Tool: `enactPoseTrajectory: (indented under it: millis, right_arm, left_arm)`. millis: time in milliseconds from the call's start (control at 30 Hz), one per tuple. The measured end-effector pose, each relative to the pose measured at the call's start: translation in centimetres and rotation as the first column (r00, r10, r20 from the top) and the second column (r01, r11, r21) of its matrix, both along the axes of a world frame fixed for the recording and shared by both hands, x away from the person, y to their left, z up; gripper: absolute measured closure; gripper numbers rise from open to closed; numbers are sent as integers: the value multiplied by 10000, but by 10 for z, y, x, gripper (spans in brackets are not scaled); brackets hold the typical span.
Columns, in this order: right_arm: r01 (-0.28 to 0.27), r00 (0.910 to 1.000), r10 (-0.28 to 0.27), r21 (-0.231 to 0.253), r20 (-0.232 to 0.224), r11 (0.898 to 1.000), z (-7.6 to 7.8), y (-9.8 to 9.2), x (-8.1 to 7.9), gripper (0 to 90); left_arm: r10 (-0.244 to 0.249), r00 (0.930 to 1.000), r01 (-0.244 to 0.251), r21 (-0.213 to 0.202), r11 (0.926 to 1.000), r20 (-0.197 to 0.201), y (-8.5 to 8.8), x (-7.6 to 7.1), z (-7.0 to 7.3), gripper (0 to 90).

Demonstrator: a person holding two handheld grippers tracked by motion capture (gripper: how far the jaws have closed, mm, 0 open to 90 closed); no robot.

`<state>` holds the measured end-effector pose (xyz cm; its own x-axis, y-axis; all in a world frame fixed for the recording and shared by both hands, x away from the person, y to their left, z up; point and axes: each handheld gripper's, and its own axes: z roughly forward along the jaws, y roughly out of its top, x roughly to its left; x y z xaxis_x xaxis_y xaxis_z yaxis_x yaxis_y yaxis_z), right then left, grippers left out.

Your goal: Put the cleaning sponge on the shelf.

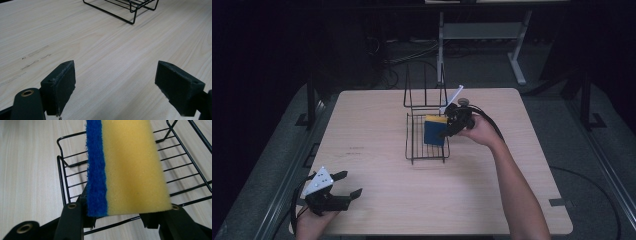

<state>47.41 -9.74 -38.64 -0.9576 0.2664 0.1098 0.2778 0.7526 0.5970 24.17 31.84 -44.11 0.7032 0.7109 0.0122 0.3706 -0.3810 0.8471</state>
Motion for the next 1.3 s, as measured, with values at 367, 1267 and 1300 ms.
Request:
enactPoseTrajectory:
  millis: [367,1267,1300]
  right_arm:
    - [2,10000,-2,-65,-9,10000,0,0,0,501]
    - [104,9998,-101,-199,155,9997,4,-1,-6,348]
    - [99,9998,-96,-201,156,9997,4,-1,-6,338]
  left_arm:
    - [4,10000,-4,-11,10000,-16,0,0,0,163]
    - [-15,10000,15,33,10000,-41,-1,1,-1,163]
    - [-12,10000,13,35,10000,-47,-1,1,-1,162]
